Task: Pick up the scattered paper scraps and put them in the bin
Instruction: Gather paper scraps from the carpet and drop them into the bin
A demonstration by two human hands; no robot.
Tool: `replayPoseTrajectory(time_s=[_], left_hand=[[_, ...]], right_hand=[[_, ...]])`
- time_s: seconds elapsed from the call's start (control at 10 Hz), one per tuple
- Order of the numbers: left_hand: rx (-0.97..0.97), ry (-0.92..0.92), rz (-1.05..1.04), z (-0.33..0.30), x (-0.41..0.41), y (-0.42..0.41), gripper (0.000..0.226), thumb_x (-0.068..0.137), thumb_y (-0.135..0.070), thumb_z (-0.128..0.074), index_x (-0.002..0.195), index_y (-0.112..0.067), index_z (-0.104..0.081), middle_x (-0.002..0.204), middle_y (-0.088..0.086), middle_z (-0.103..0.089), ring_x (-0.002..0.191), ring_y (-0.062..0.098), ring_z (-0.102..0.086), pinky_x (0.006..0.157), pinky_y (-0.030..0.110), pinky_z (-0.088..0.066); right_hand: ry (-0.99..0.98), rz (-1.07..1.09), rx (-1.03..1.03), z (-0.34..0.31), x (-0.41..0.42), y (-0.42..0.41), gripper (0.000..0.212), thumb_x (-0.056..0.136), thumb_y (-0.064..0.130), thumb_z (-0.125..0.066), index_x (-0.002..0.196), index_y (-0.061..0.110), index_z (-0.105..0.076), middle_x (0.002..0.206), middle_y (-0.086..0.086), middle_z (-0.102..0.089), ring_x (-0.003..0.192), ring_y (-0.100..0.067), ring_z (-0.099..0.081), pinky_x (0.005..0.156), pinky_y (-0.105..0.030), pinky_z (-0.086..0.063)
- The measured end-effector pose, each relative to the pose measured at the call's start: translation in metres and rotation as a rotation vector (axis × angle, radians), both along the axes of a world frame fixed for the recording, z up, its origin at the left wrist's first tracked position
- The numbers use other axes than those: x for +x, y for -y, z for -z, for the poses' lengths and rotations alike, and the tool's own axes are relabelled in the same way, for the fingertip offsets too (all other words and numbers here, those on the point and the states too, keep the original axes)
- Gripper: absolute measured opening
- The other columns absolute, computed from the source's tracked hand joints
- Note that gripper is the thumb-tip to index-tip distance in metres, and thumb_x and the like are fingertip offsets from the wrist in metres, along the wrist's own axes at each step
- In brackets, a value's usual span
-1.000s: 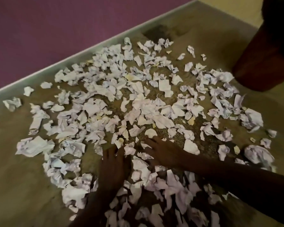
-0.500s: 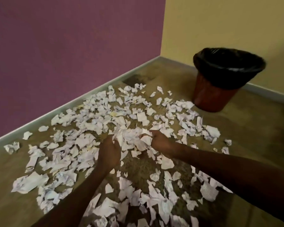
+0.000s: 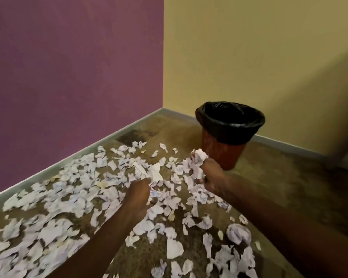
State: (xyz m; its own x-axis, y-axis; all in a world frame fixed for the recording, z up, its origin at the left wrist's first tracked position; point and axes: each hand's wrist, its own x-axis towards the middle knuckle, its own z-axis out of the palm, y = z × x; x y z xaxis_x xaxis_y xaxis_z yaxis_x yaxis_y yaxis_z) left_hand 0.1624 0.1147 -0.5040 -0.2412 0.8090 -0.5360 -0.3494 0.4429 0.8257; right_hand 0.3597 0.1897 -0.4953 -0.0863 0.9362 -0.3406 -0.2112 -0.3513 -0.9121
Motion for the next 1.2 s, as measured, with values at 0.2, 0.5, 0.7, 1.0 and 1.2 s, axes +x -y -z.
replayPoseTrajectory(time_s=[0.2, 0.5, 0.7, 1.0, 1.2], left_hand=[[0.012, 0.205, 0.023, -0.026, 0.027, -0.023, 0.020, 0.100, -0.012, -0.041, 0.097, -0.006, -0.060, 0.083, 0.011, -0.062, 0.059, 0.016, -0.039, 0.044, 0.021, -0.027], [0.024, 0.383, 0.107, -0.009, 0.045, -0.046, 0.022, 0.099, -0.017, -0.047, 0.099, -0.001, -0.062, 0.070, 0.009, -0.057, 0.048, 0.015, -0.036, 0.036, 0.020, -0.026], [-0.017, 0.415, 0.120, 0.001, 0.041, -0.051, 0.023, 0.100, -0.018, -0.046, 0.094, -0.001, -0.060, 0.057, 0.009, -0.059, 0.042, 0.015, -0.041, 0.036, 0.018, -0.026], [-0.024, 0.356, 0.120, -0.002, 0.047, -0.040, 0.021, 0.099, -0.017, -0.046, 0.098, -0.003, -0.061, 0.065, 0.008, -0.061, 0.051, 0.015, -0.043, 0.035, 0.019, -0.029], [0.044, 0.372, 0.202, -0.033, 0.062, -0.025, 0.025, 0.098, -0.015, -0.042, 0.084, -0.004, -0.059, 0.060, 0.009, -0.060, 0.043, 0.015, -0.046, 0.036, 0.018, -0.027]], right_hand=[[-0.148, 0.011, 0.073, -0.040, 0.052, -0.075, 0.029, 0.068, 0.035, -0.078, 0.070, 0.011, -0.063, 0.069, -0.004, -0.034, 0.048, -0.012, -0.034, 0.044, -0.021, -0.040], [-0.129, 0.438, 0.204, -0.106, 0.128, -0.225, 0.031, 0.090, 0.037, -0.056, 0.074, 0.014, -0.044, 0.070, -0.004, -0.042, 0.051, -0.019, -0.043, 0.052, -0.022, -0.040], [-0.295, 0.412, 0.102, -0.098, 0.134, -0.247, 0.044, 0.095, 0.042, -0.026, 0.092, 0.018, -0.063, 0.108, -0.014, -0.064, 0.079, -0.030, -0.062, 0.082, -0.048, -0.049], [0.175, 0.217, 0.412, -0.091, 0.081, -0.154, 0.029, 0.098, 0.024, -0.049, 0.110, -0.001, -0.057, 0.105, -0.016, -0.065, 0.093, -0.030, -0.060, 0.065, -0.027, -0.052], [0.505, -0.638, 0.509, -0.070, 0.010, -0.021, 0.042, 0.098, 0.048, -0.045, 0.133, 0.027, -0.055, 0.138, 0.003, -0.055, 0.118, -0.017, -0.056, 0.083, -0.034, -0.053]])
